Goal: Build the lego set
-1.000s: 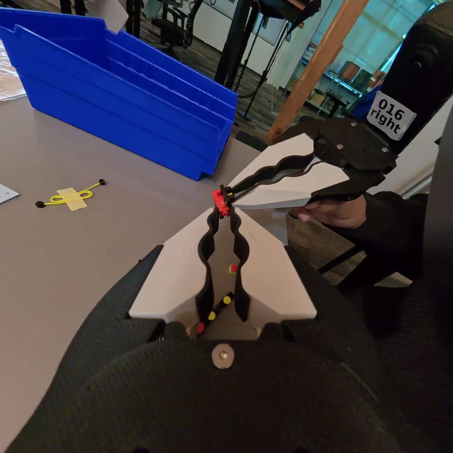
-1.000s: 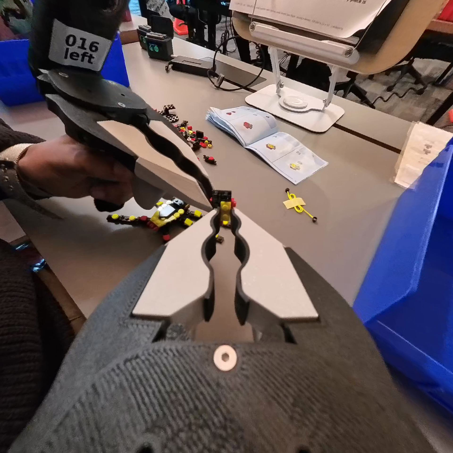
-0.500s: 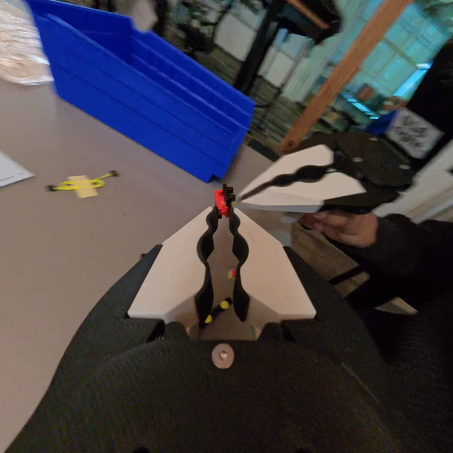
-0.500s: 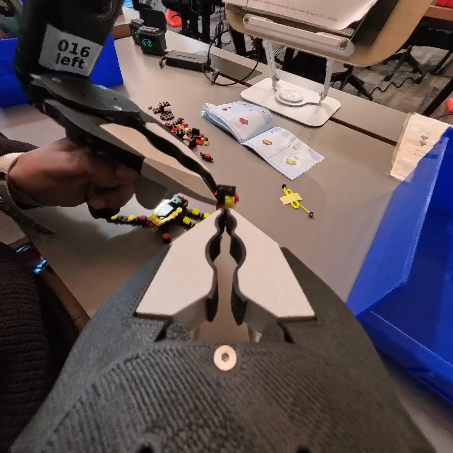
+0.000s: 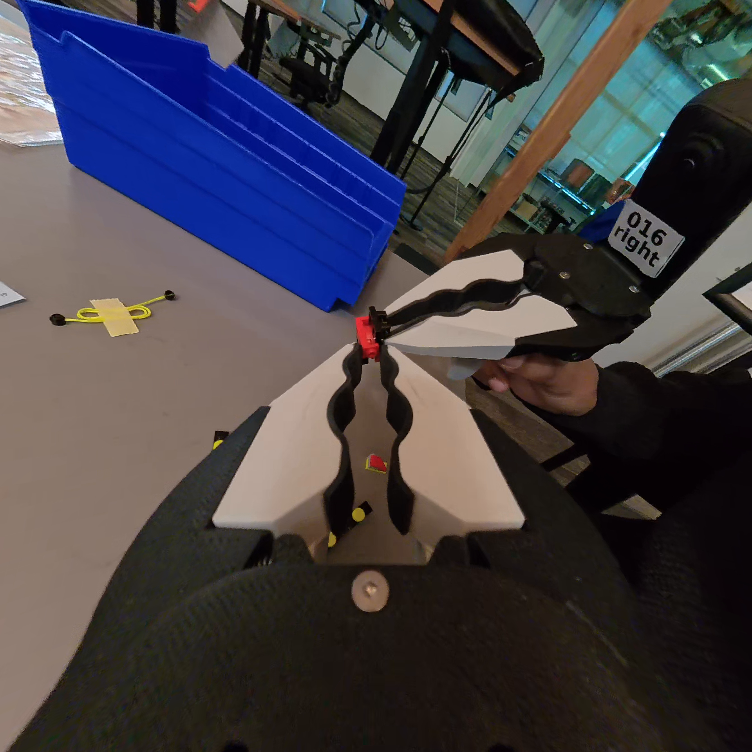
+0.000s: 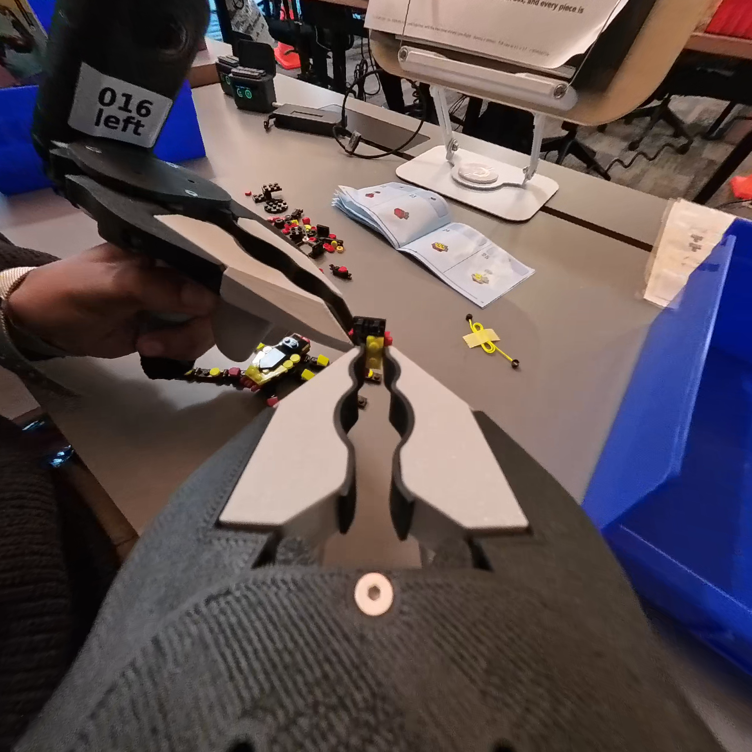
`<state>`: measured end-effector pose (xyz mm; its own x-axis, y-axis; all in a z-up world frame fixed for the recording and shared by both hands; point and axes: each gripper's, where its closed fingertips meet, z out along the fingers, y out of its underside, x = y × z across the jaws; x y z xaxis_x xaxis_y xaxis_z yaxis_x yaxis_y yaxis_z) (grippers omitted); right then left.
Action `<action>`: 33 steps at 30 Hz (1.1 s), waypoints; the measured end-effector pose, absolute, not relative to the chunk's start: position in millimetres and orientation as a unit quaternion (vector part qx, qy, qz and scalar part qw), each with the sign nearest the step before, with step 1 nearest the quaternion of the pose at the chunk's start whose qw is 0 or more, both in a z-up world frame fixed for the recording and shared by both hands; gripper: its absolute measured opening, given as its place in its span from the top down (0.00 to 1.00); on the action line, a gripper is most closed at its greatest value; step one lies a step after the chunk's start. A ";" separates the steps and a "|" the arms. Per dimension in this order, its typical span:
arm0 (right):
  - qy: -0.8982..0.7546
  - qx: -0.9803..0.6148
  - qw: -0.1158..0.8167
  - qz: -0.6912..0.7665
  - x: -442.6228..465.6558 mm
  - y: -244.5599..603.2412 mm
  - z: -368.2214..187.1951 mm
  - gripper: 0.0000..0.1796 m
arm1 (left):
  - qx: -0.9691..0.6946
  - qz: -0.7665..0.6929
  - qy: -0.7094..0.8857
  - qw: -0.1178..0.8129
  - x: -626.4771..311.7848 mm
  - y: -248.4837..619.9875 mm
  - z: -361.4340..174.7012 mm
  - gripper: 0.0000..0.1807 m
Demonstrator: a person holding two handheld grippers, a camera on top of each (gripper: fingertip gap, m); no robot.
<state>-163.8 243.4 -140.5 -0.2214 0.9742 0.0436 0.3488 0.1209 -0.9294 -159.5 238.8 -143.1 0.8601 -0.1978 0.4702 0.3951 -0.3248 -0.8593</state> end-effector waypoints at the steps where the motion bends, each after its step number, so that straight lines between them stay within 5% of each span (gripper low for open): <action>1: -0.653 -0.507 0.364 0.428 -163.9 243.3 -140.9 0.96 | -0.773 -0.256 -0.063 0.577 -159.4 238.7 -143.2 0.97; 33: -0.643 -0.529 0.347 0.431 -168.0 242.5 -141.9 0.97 | -0.740 -0.292 -0.125 0.593 -166.7 243.8 -141.5 0.97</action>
